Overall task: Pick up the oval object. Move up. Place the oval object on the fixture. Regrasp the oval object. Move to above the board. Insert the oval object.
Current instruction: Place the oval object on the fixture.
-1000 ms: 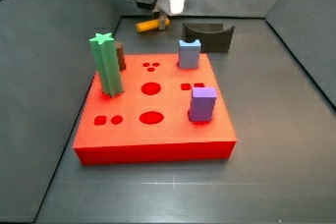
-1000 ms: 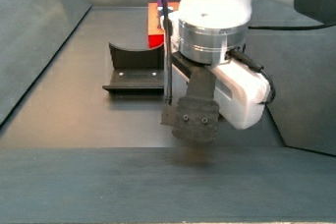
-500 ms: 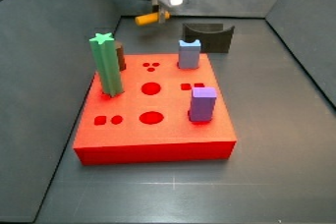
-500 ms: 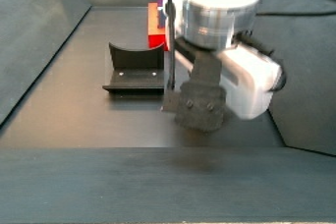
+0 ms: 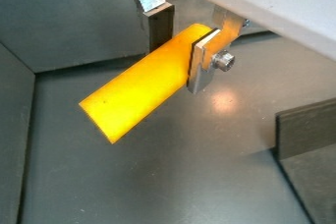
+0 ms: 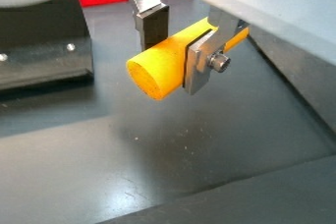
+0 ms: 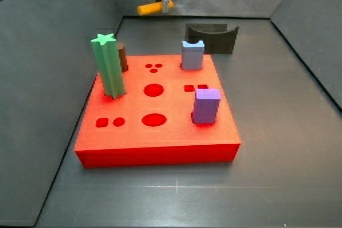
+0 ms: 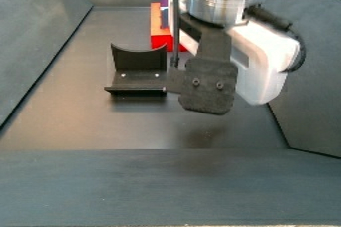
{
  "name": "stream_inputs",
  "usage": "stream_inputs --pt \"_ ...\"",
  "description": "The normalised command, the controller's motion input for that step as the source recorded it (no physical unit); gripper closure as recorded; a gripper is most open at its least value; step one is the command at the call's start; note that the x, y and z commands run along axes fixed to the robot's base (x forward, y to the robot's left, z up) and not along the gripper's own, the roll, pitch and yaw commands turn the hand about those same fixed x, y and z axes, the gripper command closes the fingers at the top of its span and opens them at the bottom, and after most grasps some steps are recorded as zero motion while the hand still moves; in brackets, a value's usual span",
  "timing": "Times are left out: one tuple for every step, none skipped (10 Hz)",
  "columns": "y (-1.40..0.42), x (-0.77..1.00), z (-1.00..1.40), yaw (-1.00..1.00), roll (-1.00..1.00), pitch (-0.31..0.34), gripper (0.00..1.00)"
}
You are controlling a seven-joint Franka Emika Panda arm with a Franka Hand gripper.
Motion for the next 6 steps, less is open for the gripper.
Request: stream_inputs --pt "0.0 -0.01 1.0 0.0 0.01 0.033 1.0" --pt "0.0 -0.02 1.0 -0.01 0.04 0.055 1.0" --pt "0.0 -0.02 1.0 -0.01 0.06 0.07 1.0" --pt "-0.01 -0.02 1.0 0.0 0.07 0.081 1.0" --pt "-0.01 -0.03 1.0 0.01 0.08 0.093 1.0" --pt "-0.01 -0.03 1.0 0.02 0.09 0.097 1.0"
